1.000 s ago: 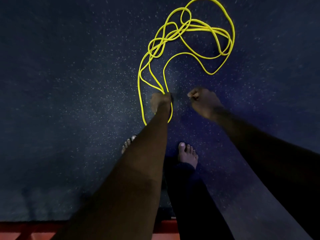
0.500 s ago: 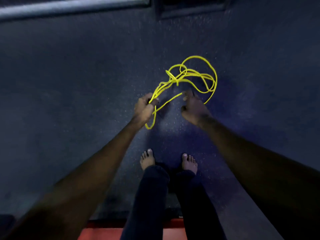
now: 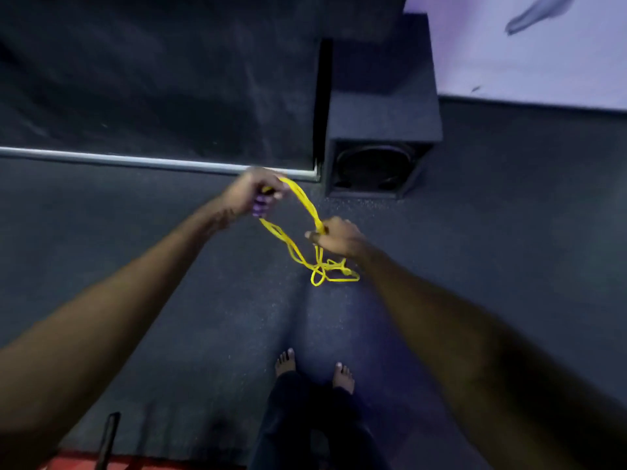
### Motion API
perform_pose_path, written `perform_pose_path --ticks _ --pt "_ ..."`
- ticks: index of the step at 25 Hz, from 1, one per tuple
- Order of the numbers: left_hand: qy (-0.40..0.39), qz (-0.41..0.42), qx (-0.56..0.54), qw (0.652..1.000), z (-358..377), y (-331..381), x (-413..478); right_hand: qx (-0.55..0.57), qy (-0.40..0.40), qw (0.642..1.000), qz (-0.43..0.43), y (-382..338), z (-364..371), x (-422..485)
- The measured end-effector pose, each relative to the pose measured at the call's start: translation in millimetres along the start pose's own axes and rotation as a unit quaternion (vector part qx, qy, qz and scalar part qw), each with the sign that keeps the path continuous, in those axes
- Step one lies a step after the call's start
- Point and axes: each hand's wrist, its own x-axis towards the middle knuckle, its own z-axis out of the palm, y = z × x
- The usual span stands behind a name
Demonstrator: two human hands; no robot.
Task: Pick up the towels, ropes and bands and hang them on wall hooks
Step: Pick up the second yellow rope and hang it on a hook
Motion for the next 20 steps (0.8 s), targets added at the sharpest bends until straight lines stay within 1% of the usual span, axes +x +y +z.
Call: perform_pose_path --ticks 2,4,6,8,11,14,15,16,18,19,20 --pt "0.042 0.042 -0.089 0.994 -37 41 -47 -0.001 0.005 1.0 0.008 -2 -24 -13" --pt "0.076 0.121 -0.172 0.975 -78 71 -98 -0.027 0.004 1.0 0.004 -6 -44 -25" --pt "0.114 0.197 -0.241 0.943 -113 91 -144 -0.074 -0.006 0.997 0.005 -16 -56 -36" --pt "0.144 0.257 -0.285 0.912 -144 104 -180 -0.085 -0.003 0.996 0.003 -30 -61 -45" --pt "0.168 0.327 -0.337 0.867 -196 119 -223 -0.067 -0.006 0.998 0.014 -52 -65 -52" --pt "0.232 0.368 -0.384 0.814 -247 130 -260 -0.027 -0.044 0.998 0.02 -80 -77 -54" --pt "0.258 0.374 -0.395 0.799 -265 134 -269 -0.039 -0.064 0.997 0.017 -91 -80 -57" --pt "0.274 0.386 -0.404 0.783 -283 138 -277 -0.072 -0.107 0.992 0.007 -100 -83 -57" --pt "0.319 0.388 -0.42 0.756 -315 150 -286 -0.164 -0.223 0.961 -0.003 -112 -83 -62" --pt "0.333 0.394 -0.424 0.744 -333 160 -291 -0.197 -0.256 0.946 0.003 -118 -80 -65" --pt "0.349 0.397 -0.427 0.734 -346 172 -295 -0.211 -0.265 0.941 0.009 -124 -76 -70"
